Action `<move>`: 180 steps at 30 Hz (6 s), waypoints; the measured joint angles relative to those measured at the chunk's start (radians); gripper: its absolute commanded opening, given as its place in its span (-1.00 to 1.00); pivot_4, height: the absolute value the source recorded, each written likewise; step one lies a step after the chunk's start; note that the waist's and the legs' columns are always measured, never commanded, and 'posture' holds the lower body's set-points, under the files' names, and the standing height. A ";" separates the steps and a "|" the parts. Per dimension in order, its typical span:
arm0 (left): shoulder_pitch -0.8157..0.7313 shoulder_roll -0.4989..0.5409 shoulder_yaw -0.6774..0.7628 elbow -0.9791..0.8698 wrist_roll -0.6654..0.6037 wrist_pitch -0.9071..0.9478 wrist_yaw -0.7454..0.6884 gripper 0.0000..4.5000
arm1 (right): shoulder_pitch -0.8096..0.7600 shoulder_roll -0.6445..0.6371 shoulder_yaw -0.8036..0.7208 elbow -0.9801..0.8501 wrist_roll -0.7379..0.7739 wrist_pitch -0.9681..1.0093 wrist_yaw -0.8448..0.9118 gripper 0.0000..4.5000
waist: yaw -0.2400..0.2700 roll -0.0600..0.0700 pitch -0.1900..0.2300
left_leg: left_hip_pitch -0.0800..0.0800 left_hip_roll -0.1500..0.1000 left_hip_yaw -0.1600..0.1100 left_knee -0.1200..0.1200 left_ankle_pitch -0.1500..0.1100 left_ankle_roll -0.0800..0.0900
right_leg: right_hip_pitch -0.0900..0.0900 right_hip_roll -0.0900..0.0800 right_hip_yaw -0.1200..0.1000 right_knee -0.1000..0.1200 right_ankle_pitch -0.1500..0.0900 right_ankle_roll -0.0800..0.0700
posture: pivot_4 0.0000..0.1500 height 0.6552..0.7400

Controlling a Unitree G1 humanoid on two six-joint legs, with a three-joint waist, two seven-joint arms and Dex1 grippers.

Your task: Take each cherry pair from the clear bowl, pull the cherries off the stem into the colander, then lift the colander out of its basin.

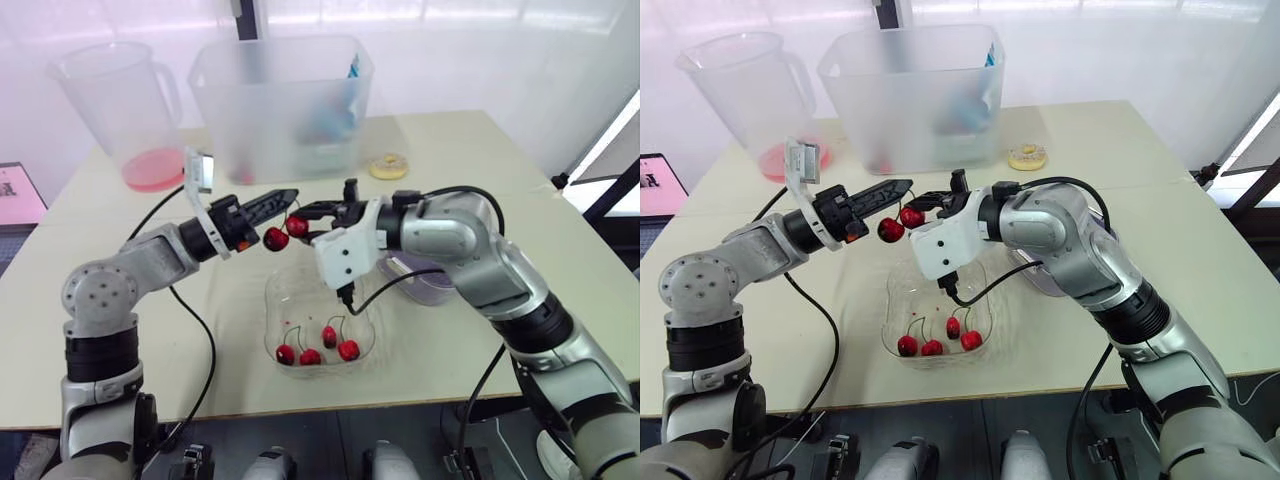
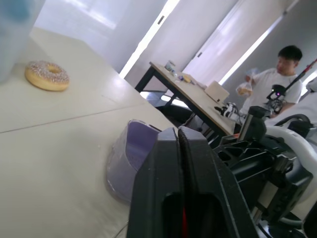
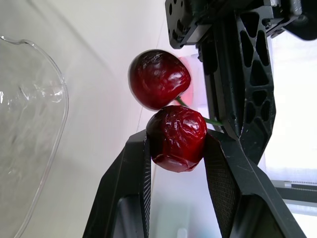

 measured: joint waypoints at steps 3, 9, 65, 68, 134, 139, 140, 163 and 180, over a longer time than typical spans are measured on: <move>0.000 0.001 -0.001 0.009 0.008 0.000 -0.013 -0.98 | 0.000 0.000 -0.001 -0.002 0.001 0.003 0.006 -0.33 | 0.000 0.000 0.000 | 0.000 0.000 0.000 0.000 0.000 0.000 | 0.000 0.000 0.000 0.000 0.000 0.000 | 1.00 1.00; -0.001 0.004 -0.001 0.031 0.023 0.000 -0.028 -1.00 | 0.007 -0.005 -0.035 -0.024 0.088 0.075 0.077 0.31 | 0.001 0.000 0.000 | 0.000 0.000 0.000 0.000 0.000 0.000 | 0.000 0.000 0.000 0.000 0.000 0.000 | 1.00 1.00; 0.026 0.080 -0.069 -0.104 0.016 0.012 -0.237 -1.00 | 0.222 0.263 -0.562 -0.099 1.333 1.297 -0.306 -0.81 | 0.000 -0.002 -0.001 | 0.000 0.000 0.001 0.000 0.000 0.000 | -0.001 0.000 0.003 0.001 0.000 -0.001 | 1.00 1.00; 0.039 0.080 -0.068 -0.105 0.007 0.012 -0.233 -1.00 | 0.224 0.244 -0.552 -0.099 1.350 1.296 -0.305 -0.81 | 0.000 -0.002 -0.001 | 0.000 0.000 0.001 0.000 0.000 0.000 | -0.001 0.000 0.003 0.001 0.000 -0.001 | 1.00 1.00; -0.029 0.126 -0.027 -0.024 -0.005 -0.041 -0.249 -1.00 | 0.117 -0.319 -0.543 0.323 0.878 0.960 0.145 0.98 | 0.004 -0.003 -0.002 | 0.000 0.001 0.004 0.000 0.000 0.001 | -0.001 0.000 0.004 -0.001 0.001 0.000 | 1.00 1.00; -0.069 0.106 -0.032 0.002 -0.014 -0.040 -0.250 -1.00 | 0.184 -0.173 -0.618 0.122 1.072 1.124 0.064 0.98 | 0.000 -0.003 -0.002 | 0.000 0.002 0.005 0.000 -0.001 0.001 | -0.001 0.000 0.004 0.000 0.001 0.000 | 1.00 1.00; -0.073 0.105 -0.033 0.013 -0.012 -0.040 -0.251 -1.00 | 0.205 -0.124 -0.614 0.075 1.108 1.154 0.032 0.98 | 0.001 -0.003 -0.002 | 0.000 0.001 0.004 0.000 0.000 0.001 | -0.001 0.000 0.004 0.000 0.001 0.000 | 1.00 1.00; -0.093 0.031 -0.077 0.003 -0.006 -0.028 -0.253 -1.00 | 0.140 0.393 -0.534 0.033 1.339 1.209 -0.356 -0.26 | -0.004 -0.003 -0.002 | 0.000 0.000 0.002 0.001 0.000 0.001 | -0.002 0.000 0.004 0.006 0.001 0.000 | 1.00 1.00; -0.093 0.031 -0.078 0.003 -0.001 -0.029 -0.258 -1.00 | 0.140 0.379 -0.510 0.036 1.339 1.202 -0.371 -0.82 | -0.003 -0.003 -0.002 | 0.000 0.000 0.002 0.001 0.000 0.001 | -0.003 0.000 0.005 0.009 0.001 0.000 | 1.00 1.00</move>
